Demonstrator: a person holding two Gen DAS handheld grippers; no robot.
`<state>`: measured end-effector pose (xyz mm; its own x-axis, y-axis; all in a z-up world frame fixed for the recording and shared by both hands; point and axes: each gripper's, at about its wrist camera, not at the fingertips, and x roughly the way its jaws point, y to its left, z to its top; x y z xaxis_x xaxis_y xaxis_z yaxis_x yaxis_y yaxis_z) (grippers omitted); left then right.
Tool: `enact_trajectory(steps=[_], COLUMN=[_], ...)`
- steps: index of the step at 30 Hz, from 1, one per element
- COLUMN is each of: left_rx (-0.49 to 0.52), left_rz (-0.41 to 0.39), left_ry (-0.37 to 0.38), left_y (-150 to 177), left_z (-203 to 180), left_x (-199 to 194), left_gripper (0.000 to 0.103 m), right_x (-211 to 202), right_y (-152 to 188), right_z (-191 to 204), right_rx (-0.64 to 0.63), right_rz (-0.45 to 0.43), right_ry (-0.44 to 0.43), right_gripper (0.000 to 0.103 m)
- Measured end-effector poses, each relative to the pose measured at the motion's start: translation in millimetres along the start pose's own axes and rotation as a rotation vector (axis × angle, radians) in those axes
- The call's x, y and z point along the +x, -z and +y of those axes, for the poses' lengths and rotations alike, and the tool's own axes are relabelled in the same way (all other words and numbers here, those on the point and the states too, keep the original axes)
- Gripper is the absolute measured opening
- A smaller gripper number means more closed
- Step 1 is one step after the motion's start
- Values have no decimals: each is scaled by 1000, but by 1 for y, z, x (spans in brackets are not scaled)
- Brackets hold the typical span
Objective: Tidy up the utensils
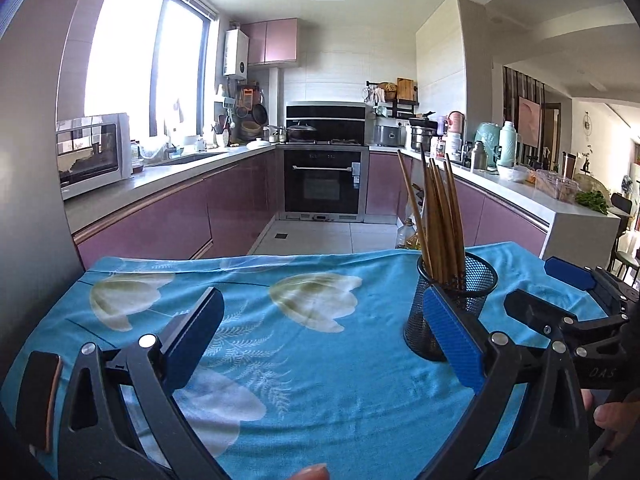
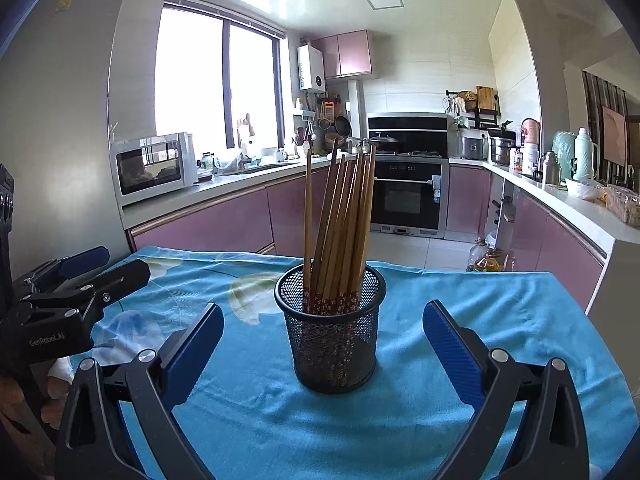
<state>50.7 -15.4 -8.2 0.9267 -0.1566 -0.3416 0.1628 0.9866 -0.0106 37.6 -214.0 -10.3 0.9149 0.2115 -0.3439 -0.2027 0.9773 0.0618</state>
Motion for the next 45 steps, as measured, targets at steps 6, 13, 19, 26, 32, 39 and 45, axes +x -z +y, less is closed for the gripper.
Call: enact_trajectory(steps=[6, 13, 19, 26, 32, 39, 45], left_rx=[-9, -20, -15, -12, -5, -6, -9], left_rz=[-15, -36, -55, -73, -88, -93, -93], left_ry=[-25, -51, -62, -74, -84, -89, -93], left_y=[5, 7, 8, 8, 8, 8, 7], left_z=[2, 6, 5, 3, 2, 2, 3], left_x=[-9, -18, -26, -31, -35, -36, -36], left_gripper=[98, 98, 98, 98, 98, 98, 98], right_x=[-6, -11, -14, -16, -19, -20, -20], right_y=[3, 5, 6, 6, 6, 7, 7], right_z=[9, 14, 16, 17, 18, 18, 18], right_rx=[-10, -12, -12, -9, -7, -3, -3], right_rz=[-32, -53, -55, -63, -67, -71, -70], right_ry=[22, 35, 39, 44, 50, 53, 54], right_gripper=[97, 97, 97, 97, 97, 97, 97])
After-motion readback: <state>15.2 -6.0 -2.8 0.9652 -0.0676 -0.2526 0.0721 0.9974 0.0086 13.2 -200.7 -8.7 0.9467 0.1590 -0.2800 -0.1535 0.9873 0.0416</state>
